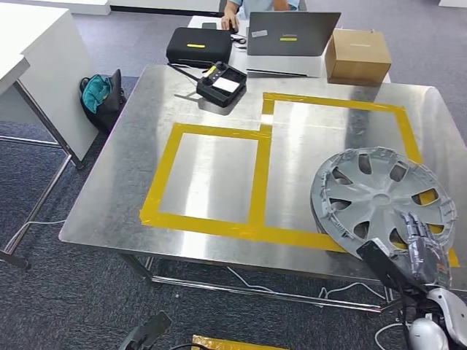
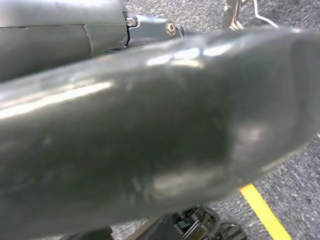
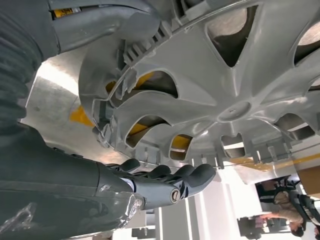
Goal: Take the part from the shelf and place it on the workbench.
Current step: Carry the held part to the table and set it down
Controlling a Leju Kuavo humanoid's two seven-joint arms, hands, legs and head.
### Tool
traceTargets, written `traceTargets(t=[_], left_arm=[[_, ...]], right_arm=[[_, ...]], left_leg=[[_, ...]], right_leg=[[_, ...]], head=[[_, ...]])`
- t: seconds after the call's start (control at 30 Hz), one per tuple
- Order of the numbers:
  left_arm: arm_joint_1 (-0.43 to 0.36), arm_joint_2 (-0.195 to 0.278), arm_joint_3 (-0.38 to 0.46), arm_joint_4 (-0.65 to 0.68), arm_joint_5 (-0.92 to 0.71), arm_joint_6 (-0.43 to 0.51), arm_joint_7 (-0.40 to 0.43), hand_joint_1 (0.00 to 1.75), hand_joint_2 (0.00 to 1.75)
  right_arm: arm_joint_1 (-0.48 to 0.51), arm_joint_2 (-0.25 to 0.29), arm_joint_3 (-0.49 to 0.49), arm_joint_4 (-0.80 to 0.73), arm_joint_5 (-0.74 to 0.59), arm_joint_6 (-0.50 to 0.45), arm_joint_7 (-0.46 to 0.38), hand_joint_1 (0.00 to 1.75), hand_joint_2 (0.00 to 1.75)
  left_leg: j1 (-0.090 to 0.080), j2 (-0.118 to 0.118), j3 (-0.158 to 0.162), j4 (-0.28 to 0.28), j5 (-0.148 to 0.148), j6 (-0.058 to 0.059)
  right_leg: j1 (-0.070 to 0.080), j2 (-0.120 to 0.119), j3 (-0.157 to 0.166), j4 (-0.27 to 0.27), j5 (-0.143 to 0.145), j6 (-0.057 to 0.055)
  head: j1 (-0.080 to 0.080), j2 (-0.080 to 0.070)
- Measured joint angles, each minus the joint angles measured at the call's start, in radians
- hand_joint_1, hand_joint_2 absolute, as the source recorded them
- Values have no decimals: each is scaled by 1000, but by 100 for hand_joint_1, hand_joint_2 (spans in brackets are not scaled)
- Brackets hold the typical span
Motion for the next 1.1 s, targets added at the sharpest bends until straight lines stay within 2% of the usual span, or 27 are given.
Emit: traceTargets(t=[0.13,0.23,0.53,0.7,0.83,1.0,1.1], left_arm=[[1,2,0,0,3,0,0,0,0],[2,3,1,0,12,0,-8,0,0],[12,8,6,0,34,0,-37,0,0],[17,11,9,0,44,1,-48,0,0],[23,12,17,0,58,3,-67,0,0],[34,12,38,0,82,3,-97,0,0],[38,12,52,0,93,4,-105,0,0]], right_arm=[[-6,-1,3,8,-29,17,0,0,175],[-17,-5,8,17,-116,47,-15,0,175],[-32,-8,39,22,-398,40,-121,0,175],[-19,-8,57,-11,-440,16,-169,0,175],[46,3,85,-109,-383,-93,-250,0,175],[207,77,159,-295,-193,-361,-334,0,175],[284,121,222,-375,-124,-490,-352,0,175]], left_leg=[[0,0,0,0,0,0],[0,0,0,0,0,0],[0,0,0,0,0,0],[0,0,0,0,0,0],[0,-1,0,0,0,0],[-1,-2,-1,0,-3,0],[-2,-2,-1,0,-5,1]], right_leg=[[0,0,0,0,0,0],[0,0,0,0,0,0],[0,0,0,0,0,0],[0,-1,0,0,0,0],[0,-1,0,0,-1,-1],[0,-2,0,-1,-2,0],[-2,-1,-1,-1,-3,1]], head=[[0,0],[0,0],[0,0],[0,0],[0,0],[0,0],[0,0]])
